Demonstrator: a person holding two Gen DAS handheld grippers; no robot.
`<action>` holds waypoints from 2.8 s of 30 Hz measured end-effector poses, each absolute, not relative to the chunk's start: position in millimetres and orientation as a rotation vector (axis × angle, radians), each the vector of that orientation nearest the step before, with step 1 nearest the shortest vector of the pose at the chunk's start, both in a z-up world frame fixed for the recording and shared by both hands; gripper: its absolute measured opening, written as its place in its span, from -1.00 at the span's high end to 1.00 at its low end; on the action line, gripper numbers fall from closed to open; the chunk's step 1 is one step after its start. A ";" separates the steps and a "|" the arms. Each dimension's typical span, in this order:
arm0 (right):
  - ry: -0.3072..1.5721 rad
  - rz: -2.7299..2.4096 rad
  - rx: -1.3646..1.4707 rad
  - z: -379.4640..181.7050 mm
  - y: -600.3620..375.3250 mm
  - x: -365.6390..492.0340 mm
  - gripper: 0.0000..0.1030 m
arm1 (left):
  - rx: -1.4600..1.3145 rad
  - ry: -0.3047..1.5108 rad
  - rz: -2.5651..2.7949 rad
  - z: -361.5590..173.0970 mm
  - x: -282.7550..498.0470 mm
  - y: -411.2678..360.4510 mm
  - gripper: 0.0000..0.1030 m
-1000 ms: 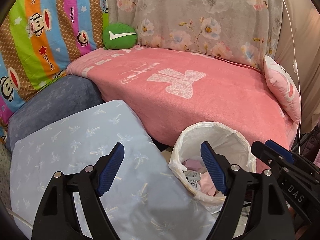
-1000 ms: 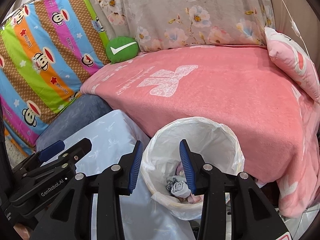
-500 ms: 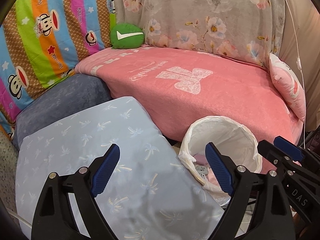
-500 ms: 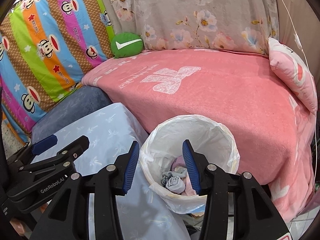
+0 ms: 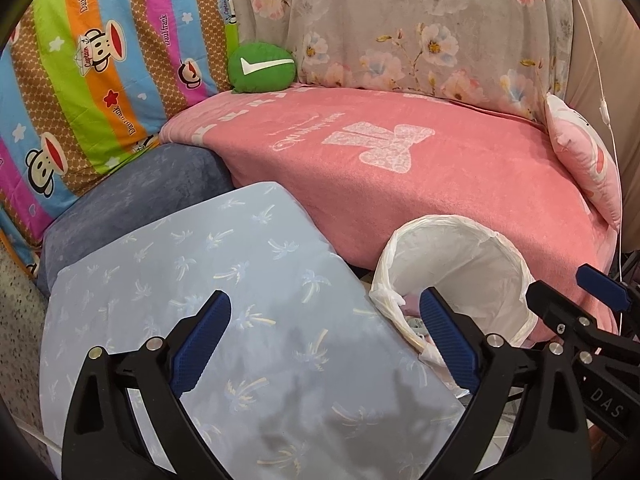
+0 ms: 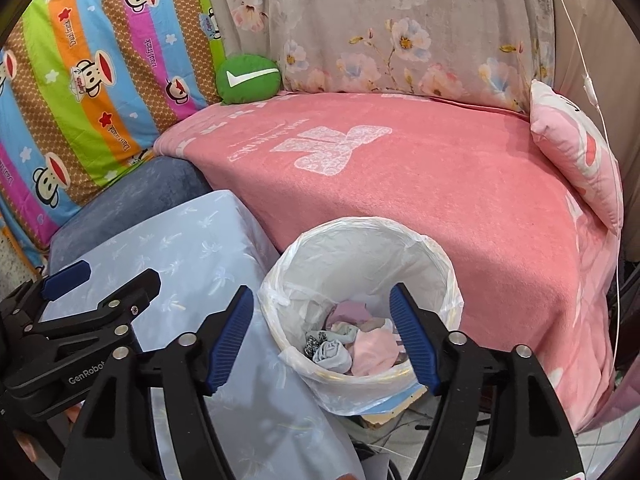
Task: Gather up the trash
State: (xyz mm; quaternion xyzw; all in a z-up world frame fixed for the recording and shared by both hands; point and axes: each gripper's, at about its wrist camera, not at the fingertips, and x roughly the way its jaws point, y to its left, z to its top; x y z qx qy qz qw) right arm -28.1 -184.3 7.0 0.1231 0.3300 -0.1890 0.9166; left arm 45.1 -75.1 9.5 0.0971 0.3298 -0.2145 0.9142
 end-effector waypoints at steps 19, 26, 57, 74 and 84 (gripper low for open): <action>0.707 -0.474 0.207 -5.0 -188.5 -41.7 -0.88 | 0.216 0.696 -0.419 -2.7 34.1 -82.3 -0.78; 0.711 -0.481 0.202 -5.9 -189.6 -44.4 -0.88 | 0.209 0.707 -0.413 -4.5 32.9 -84.1 -0.86; 0.742 -0.491 0.196 -14.1 -187.2 -48.0 -0.88 | 0.223 0.732 -0.377 -11.0 32.5 -88.0 -0.86; 0.750 -0.497 0.194 -17.5 -188.1 -45.8 -0.88 | 0.211 0.739 -0.349 -15.0 32.7 -87.8 -0.86; 0.754 -0.496 0.196 -20.1 -188.1 -45.3 -0.88 | 0.214 0.739 -0.347 -14.9 32.6 -87.4 -0.86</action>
